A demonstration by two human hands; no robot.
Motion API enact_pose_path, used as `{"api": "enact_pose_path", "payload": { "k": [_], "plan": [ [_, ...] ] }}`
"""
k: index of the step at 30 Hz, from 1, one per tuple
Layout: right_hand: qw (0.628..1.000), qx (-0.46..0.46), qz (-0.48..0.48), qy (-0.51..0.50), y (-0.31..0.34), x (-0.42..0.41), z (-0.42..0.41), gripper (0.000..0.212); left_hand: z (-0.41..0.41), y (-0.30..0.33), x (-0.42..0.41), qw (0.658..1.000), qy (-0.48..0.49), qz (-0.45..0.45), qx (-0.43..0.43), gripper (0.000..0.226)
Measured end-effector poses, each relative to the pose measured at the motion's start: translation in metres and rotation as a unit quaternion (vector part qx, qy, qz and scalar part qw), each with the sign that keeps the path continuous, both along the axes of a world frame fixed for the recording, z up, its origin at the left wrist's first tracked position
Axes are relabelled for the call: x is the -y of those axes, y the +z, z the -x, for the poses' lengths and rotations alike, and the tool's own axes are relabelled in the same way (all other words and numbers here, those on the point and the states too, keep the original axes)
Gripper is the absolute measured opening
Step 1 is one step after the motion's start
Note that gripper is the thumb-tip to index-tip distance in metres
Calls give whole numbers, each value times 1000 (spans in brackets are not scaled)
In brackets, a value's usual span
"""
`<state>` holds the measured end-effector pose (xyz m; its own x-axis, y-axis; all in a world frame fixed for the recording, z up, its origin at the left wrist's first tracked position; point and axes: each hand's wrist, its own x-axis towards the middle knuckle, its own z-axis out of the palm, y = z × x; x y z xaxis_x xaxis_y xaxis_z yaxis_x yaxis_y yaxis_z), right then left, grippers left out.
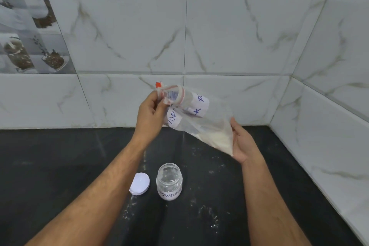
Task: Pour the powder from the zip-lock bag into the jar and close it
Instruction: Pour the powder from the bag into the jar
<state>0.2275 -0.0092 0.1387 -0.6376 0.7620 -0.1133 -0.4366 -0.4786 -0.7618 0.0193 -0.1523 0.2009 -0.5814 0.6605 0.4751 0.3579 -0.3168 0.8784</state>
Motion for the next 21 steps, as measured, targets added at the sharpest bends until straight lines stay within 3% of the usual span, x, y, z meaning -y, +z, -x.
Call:
{"api": "enact_pose_path", "payload": {
  "k": [4,10,12,15,21],
  "plan": [
    [981,122,-108,-105,9,-11,1,18,2,10,-1,999,-4,4,-53,12],
    [949,186,-189,-168,25,-18,-2,22,11,11,1,997,2,18,-71,16],
    [952,176,-173,-180,24,-20,0,21,11,13,-1,997,-2,19,-72,23],
    [969,154,-114,-157,11,-26,6,18,2,21,-7,995,11,25,-94,14],
    [990,97,31,-100,-26,-14,22,35,-29,61,-33,960,55,91,-258,26]
  ]
}}
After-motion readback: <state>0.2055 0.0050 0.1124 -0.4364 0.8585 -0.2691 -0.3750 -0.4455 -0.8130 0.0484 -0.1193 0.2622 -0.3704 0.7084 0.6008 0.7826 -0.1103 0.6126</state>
